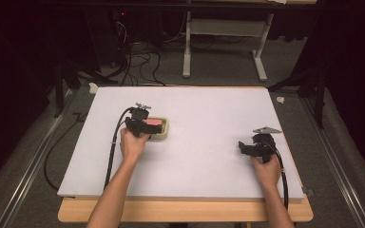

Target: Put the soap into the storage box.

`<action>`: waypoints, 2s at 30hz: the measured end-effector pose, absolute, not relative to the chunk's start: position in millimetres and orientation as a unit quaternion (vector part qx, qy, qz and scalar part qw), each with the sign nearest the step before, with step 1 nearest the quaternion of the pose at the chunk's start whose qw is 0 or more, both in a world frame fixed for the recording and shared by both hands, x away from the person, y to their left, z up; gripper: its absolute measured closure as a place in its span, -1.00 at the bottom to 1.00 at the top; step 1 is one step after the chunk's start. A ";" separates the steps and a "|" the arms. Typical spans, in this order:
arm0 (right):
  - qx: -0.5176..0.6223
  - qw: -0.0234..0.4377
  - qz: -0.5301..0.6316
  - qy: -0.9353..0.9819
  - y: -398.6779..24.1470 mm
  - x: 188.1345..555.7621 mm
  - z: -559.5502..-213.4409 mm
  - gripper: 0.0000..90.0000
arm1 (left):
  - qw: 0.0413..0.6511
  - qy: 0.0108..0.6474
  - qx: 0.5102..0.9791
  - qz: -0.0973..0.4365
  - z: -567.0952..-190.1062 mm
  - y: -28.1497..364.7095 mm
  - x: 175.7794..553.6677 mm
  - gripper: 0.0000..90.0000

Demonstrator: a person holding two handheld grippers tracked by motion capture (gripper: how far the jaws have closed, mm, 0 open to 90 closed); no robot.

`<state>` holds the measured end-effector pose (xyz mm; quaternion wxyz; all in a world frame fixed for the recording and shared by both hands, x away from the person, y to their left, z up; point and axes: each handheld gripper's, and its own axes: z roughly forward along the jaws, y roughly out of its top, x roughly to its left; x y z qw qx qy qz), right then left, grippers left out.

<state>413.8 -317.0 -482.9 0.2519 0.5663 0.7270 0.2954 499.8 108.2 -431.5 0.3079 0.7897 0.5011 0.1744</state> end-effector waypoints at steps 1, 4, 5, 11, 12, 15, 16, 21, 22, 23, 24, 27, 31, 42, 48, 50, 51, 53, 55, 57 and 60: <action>0.566 0.252 0.295 0.727 -317.0 413.8 -482.9 -0.55 | 0.308 0.501 0.790 0.174 -431.5 108.5 499.5 -0.77; 0.566 0.251 0.295 0.727 -317.1 413.8 -482.9 -0.55 | 0.311 0.500 0.789 0.174 -430.6 111.1 497.7 -0.76; 0.566 0.251 0.295 0.727 -317.0 413.8 -482.9 -0.55 | 0.313 0.500 0.789 0.174 -430.3 111.7 497.1 -0.76; 0.566 0.252 0.296 0.727 -317.0 413.8 -482.9 -0.55 | 0.316 0.496 0.790 0.175 -428.2 114.6 493.6 -0.75; 0.566 0.251 0.295 0.727 -317.1 413.8 -482.9 -0.55 | 0.316 0.494 0.790 0.177 -427.1 115.3 492.4 -0.75; 0.566 0.251 0.295 0.727 -317.0 413.8 -482.9 -0.55 | 0.319 0.492 0.790 0.177 -425.6 116.0 491.0 -0.75; 0.566 0.251 0.295 0.727 -317.1 413.8 -482.9 -0.55 | 0.321 0.491 0.790 0.178 -424.4 116.6 489.9 -0.75; 0.566 0.252 0.296 0.727 -317.0 413.8 -482.9 -0.55 | 0.330 0.484 0.790 0.180 -417.9 120.9 484.1 -0.75; 0.566 0.251 0.295 0.727 -317.0 413.8 -482.9 -0.55 | 0.332 0.484 0.790 0.180 -417.1 121.7 483.2 -0.75; 0.566 0.252 0.296 0.727 -317.0 413.8 -482.9 -0.55 | 0.333 0.482 0.790 0.181 -415.7 122.9 482.0 -0.75; 0.566 0.251 0.295 0.727 -317.0 413.8 -482.9 -0.55 | 0.339 0.480 0.788 0.183 -413.5 124.6 479.3 -0.74; 0.566 0.252 0.296 0.727 -317.0 413.8 -482.9 -0.55 | 0.346 0.478 0.786 0.182 -411.2 127.6 475.4 -0.74; 0.566 0.251 0.295 0.727 -317.1 413.8 -482.9 -0.55 | 0.351 0.477 0.785 0.184 -410.4 130.2 472.2 -0.73; 0.566 0.252 0.295 0.727 -317.0 413.8 -482.9 -0.55 | 0.362 0.473 0.782 0.183 -408.7 142.3 459.8 -0.72; 0.566 0.252 0.295 0.727 -317.0 413.8 -482.9 -0.55 | 0.365 0.472 0.781 0.183 -407.6 149.0 454.1 -0.71; 0.566 0.251 0.295 0.727 -317.0 413.8 -482.9 -0.55 | 0.367 0.471 0.781 0.182 -407.1 151.7 451.5 -0.71; 0.566 0.251 0.295 0.727 -317.0 413.8 -482.9 -0.55 | 0.368 0.471 0.781 0.182 -406.9 152.5 450.4 -0.71; 0.566 0.251 0.295 0.727 -317.0 413.8 -482.9 -0.55 | 0.367 0.470 0.781 0.183 -406.4 154.3 448.6 -0.71; 0.566 0.251 0.295 0.727 -317.0 413.8 -482.9 -0.55 | 0.366 0.469 0.782 0.183 -405.9 154.9 447.7 -0.71; 0.566 0.252 0.295 0.727 -317.0 413.8 -482.9 -0.55 | 0.367 0.468 0.783 0.184 -404.6 155.9 445.8 -0.71; 0.566 0.252 0.295 0.727 -316.9 413.7 -482.9 -0.55 | 0.373 0.464 0.782 0.185 -401.8 157.8 440.9 -0.71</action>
